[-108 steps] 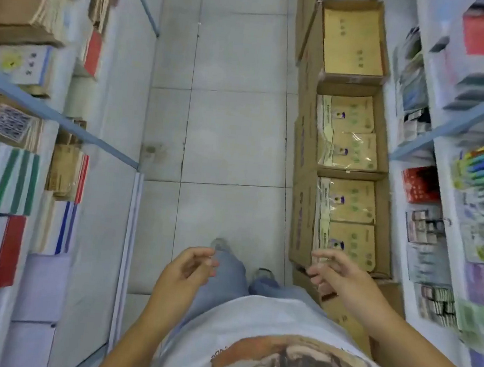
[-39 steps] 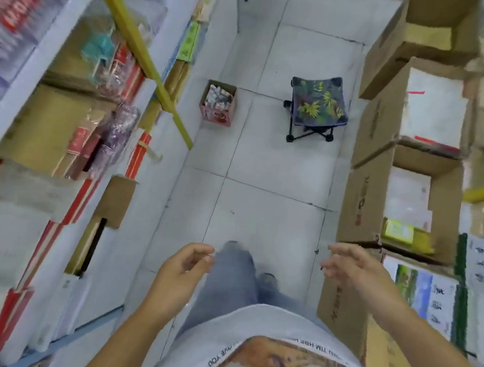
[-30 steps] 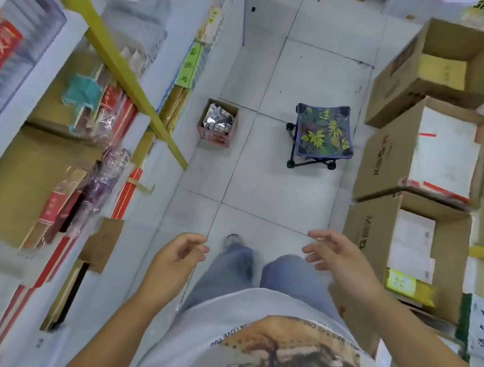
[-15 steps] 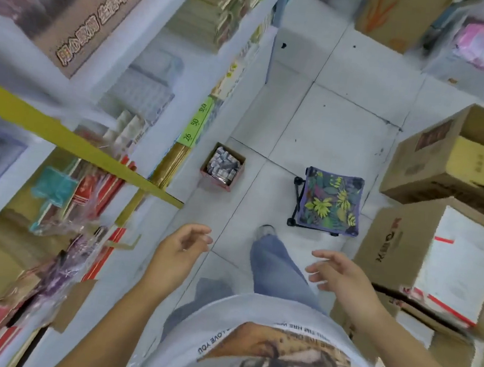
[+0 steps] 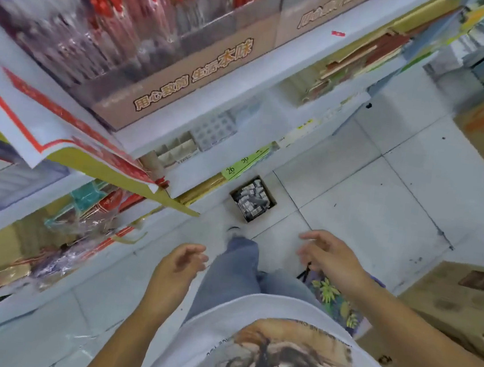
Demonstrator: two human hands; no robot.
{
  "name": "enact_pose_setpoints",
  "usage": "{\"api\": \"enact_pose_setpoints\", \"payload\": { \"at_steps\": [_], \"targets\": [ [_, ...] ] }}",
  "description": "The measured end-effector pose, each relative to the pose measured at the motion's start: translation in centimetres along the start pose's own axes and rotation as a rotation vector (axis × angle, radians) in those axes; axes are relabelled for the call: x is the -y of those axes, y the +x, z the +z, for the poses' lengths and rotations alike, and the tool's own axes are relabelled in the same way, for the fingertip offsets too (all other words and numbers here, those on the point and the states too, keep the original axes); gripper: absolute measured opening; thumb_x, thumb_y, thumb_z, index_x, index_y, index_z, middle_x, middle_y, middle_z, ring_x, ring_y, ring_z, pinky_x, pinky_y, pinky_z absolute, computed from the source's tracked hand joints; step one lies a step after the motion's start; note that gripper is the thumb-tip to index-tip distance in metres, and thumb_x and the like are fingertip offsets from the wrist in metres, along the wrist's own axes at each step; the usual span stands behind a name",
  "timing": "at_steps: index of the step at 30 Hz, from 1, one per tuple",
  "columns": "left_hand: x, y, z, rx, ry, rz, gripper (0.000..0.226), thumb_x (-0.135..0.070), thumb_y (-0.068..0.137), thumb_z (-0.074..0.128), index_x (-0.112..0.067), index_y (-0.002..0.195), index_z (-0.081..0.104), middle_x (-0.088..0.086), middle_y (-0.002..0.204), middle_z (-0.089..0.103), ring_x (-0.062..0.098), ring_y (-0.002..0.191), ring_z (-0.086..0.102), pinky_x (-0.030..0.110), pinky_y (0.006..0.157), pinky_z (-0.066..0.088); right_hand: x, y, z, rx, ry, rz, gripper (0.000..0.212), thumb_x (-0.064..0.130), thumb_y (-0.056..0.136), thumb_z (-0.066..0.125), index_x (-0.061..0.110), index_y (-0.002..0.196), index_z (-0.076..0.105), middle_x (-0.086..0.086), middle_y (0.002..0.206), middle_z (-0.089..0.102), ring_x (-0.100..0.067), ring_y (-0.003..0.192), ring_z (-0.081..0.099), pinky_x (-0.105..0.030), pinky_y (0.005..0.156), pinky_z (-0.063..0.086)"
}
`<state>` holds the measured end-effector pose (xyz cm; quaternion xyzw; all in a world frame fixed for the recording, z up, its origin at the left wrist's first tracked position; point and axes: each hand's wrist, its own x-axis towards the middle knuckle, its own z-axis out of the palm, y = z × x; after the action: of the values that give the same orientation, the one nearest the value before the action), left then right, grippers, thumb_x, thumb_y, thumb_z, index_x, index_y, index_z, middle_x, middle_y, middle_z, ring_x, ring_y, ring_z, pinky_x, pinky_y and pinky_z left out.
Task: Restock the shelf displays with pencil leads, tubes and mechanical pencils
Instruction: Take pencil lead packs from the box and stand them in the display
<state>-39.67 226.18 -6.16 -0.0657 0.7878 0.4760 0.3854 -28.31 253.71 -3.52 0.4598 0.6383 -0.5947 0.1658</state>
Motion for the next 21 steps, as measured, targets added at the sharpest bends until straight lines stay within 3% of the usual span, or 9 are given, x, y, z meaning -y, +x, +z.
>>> {"api": "enact_pose_setpoints", "payload": {
  "at_steps": [2,4,9,12,15,18,21],
  "targets": [
    [-0.6,1.3,0.5,-0.010,-0.014,0.002,0.019,-0.009,0.097,0.058,-0.025,0.100,0.068,-0.006,0.092,0.076,0.006,0.082,0.071,0.025,0.077,0.051,1.8,1.8,-0.1,0.023,-0.007,-0.017,0.021,0.007,0.091,0.053,0.020,0.103,0.064,-0.005,0.091,0.072,-0.016,0.077,0.065,-0.023,0.066,0.049],
    [-1.6,2.6,1.3,-0.016,-0.012,0.008,0.019,-0.008,0.096,0.058,-0.024,0.099,0.068,-0.005,0.090,0.076,0.006,0.082,0.071,0.023,0.076,0.051,3.4,3.1,-0.6,0.027,0.001,-0.024,0.022,0.005,0.089,0.054,0.018,0.104,0.064,-0.010,0.090,0.072,-0.018,0.079,0.065,-0.027,0.071,0.049],
    [-3.9,5.0,3.7,-0.028,0.004,-0.022,0.021,-0.014,0.095,0.059,-0.032,0.100,0.066,-0.014,0.090,0.075,0.003,0.084,0.069,0.027,0.081,0.054,5.6,6.1,-3.2,0.084,-0.088,-0.022,0.019,0.007,0.089,0.057,0.016,0.105,0.064,-0.009,0.097,0.072,-0.018,0.078,0.066,-0.027,0.071,0.050],
    [-4.3,7.1,5.9,-0.090,-0.009,-0.064,0.020,-0.018,0.095,0.059,-0.037,0.100,0.064,-0.009,0.095,0.074,0.009,0.090,0.070,0.034,0.088,0.054,6.6,9.6,-5.3,0.158,-0.155,-0.009,0.020,0.003,0.093,0.053,0.011,0.108,0.063,-0.009,0.091,0.071,-0.015,0.072,0.065,-0.019,0.062,0.050],
    [-3.8,8.8,9.0,-0.192,-0.051,-0.158,0.018,-0.017,0.095,0.057,-0.032,0.102,0.065,-0.004,0.104,0.072,0.015,0.097,0.068,0.034,0.092,0.052,7.8,14.2,-7.2,0.270,-0.330,-0.028,0.020,0.003,0.094,0.051,0.011,0.108,0.062,-0.009,0.090,0.071,-0.017,0.074,0.064,-0.022,0.060,0.046],
    [-2.7,10.4,12.9,-0.301,-0.135,-0.275,0.016,-0.016,0.097,0.053,-0.026,0.100,0.065,-0.001,0.098,0.070,0.014,0.088,0.066,0.031,0.083,0.051,9.0,19.6,-8.5,0.411,-0.535,-0.071,0.020,0.006,0.093,0.052,0.014,0.106,0.063,-0.010,0.090,0.071,-0.020,0.076,0.063,-0.030,0.066,0.046],
    [-0.8,12.6,16.7,-0.343,-0.255,-0.320,0.016,-0.012,0.100,0.052,-0.015,0.106,0.067,0.001,0.087,0.066,0.003,0.067,0.061,0.014,0.059,0.046,8.4,25.0,-8.1,0.527,-0.760,-0.145,0.017,0.012,0.092,0.055,0.021,0.105,0.063,-0.010,0.085,0.069,-0.019,0.073,0.064,-0.034,0.072,0.049]
  ]
}}
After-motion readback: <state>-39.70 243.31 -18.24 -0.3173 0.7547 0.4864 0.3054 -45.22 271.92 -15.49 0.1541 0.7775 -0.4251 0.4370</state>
